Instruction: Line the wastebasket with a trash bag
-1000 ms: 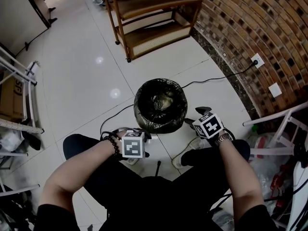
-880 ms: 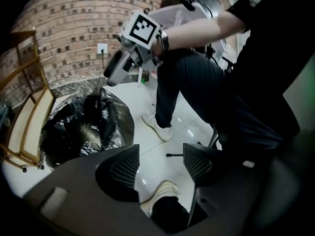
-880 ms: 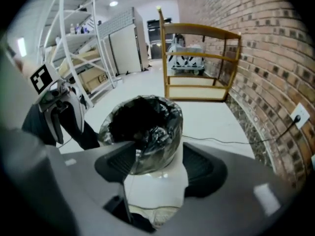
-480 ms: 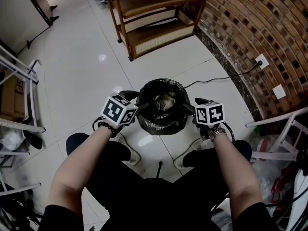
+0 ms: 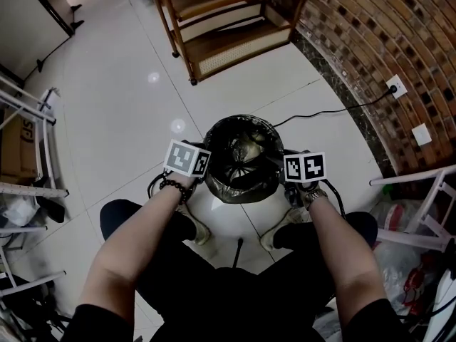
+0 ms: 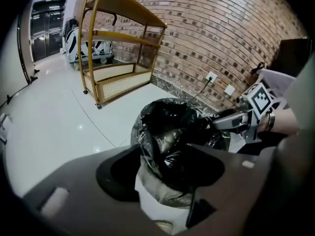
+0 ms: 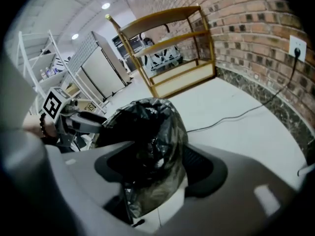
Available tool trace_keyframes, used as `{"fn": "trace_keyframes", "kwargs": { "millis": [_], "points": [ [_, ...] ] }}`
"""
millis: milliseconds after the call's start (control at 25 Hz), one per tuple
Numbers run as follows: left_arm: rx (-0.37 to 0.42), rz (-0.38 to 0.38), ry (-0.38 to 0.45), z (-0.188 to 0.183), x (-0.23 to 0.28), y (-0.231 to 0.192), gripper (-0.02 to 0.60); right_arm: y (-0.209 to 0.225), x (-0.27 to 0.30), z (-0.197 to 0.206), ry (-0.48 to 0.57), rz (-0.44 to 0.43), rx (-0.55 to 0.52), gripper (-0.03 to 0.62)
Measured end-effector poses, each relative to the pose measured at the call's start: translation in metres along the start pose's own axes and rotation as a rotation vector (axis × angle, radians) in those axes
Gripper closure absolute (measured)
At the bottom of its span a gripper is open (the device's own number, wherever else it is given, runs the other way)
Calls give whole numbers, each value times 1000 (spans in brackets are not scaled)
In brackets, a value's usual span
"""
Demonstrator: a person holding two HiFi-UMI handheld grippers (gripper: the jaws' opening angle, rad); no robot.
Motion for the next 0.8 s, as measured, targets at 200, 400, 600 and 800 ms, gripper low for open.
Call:
{"fn": "trace_keyframes", "kwargs": {
  "millis": [200,400,600,800],
  "points": [
    [-75,21,4,8,15,-8,302,4,12,4,-20,-33,38,293],
    [-79,33,-6,9,23,-12,302,11,21,5,-26,-50,84,293],
    [-59,34,-15,10,28,-13,302,17,27,6,-31,-37,97,294],
    [-50,11,-26,9,21,-14,262,18,21,3,-10,-32,81,293]
  ]
}}
Point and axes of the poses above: the fingertips, and each gripper's own axes: x forward along the fingers, y to its right, z out of its underside, the point moved 10 cm from there along -x, backward along the fingers, and after that the axes turned 15 degrees about x, right-handed, at the moved point
